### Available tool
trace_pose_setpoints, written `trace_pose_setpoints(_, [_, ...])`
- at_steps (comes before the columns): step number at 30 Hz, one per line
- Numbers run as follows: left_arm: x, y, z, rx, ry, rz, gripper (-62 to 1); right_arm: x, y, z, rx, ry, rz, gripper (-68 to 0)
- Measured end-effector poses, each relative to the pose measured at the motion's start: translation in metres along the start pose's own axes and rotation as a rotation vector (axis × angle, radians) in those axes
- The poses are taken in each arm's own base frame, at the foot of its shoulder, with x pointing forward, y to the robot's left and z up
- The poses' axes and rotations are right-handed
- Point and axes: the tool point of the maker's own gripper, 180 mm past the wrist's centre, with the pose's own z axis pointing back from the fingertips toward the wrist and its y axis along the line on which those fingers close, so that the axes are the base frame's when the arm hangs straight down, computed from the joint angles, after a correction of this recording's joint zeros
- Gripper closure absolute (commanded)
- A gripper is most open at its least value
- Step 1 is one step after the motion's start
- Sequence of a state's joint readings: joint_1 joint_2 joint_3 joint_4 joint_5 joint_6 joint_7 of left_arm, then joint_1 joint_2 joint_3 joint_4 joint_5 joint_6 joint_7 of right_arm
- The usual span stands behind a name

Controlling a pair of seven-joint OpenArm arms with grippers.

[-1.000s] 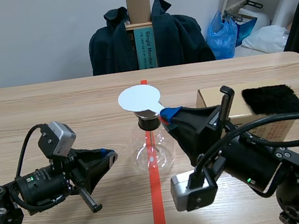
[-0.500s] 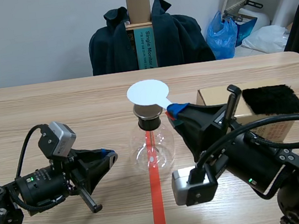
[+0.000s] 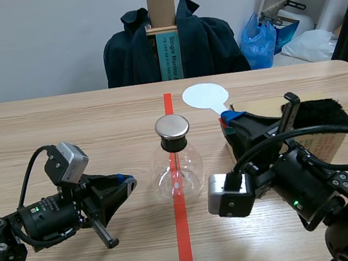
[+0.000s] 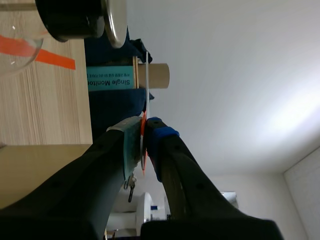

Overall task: Do the electroscope experiment.
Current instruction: 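Move the plate toward and away from the electroscope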

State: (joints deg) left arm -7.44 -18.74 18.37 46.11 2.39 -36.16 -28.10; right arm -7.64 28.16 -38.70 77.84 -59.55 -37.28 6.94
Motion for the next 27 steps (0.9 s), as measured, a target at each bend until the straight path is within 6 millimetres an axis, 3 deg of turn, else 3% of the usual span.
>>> trace_pose_setpoints(9, [0.000, 0.003, 0.000, 0.015, 0.000, -0.009, -2.8, -0.005, 0.000, 0.000, 0.000, 0.027, 0.000, -0.8])
trace_pose_setpoints(27, [0.000, 0.003, 0.000, 0.015, 0.000, -0.009, -2.8, 0.052, 0.001, 0.008, 0.004, -0.293, 0.011, -0.8])
